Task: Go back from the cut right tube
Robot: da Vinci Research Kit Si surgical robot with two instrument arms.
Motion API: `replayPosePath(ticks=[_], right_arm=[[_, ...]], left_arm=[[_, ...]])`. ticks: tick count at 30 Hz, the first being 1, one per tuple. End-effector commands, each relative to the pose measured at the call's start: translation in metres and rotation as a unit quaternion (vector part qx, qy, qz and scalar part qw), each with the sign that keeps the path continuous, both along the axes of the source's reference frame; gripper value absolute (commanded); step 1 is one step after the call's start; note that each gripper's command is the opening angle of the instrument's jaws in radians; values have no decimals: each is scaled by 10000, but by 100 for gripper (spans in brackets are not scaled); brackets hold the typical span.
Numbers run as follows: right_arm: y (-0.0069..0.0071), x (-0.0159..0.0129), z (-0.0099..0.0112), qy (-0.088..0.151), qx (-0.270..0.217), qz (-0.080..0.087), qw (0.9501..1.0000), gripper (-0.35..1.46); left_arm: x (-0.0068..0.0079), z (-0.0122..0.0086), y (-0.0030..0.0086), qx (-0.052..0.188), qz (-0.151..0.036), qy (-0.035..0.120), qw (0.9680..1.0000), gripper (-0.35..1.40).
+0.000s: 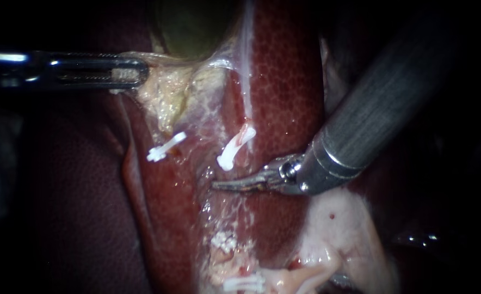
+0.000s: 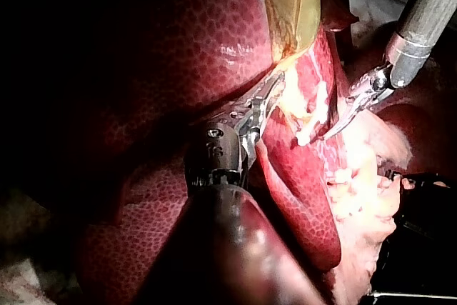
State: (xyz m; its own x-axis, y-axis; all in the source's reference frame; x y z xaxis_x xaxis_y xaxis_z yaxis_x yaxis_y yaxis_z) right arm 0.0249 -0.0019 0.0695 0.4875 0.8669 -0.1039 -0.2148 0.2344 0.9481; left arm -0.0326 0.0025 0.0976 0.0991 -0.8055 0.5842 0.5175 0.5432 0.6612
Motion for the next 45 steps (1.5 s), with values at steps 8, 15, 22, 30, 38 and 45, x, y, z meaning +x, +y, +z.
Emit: replayPosePath(ticks=[8, 15, 22, 30, 38, 45], right_arm=[[2, 4, 2, -35, 75, 48, 10000, 69], [-3, 8, -7, 134, 439, 327, 9984, 123], [-6, 3, -11, 230, 453, 308, 9982, 135], [-7, -23, -15, 471, -433, 277, 9976, 143], [3, -56, -34, 891, -2020, 81, 9753, 143], [29, -84, -73, 1196, -2847, 219, 9509, 143]], left_arm=[[-1, 0, 0, -1, 0, 2, 10000, -16], [-1, 1, -1, -3, -1, 3, 10000, -16], [-1, 1, -1, -3, -1, 3, 10000, -16], [0, 1, -1, -5, 0, 4, 10000, -16], [0, 1, -2, -6, 0, 4, 10000, -16], [-1, 4, -3, -14, -2, 7, 10000, -16]])
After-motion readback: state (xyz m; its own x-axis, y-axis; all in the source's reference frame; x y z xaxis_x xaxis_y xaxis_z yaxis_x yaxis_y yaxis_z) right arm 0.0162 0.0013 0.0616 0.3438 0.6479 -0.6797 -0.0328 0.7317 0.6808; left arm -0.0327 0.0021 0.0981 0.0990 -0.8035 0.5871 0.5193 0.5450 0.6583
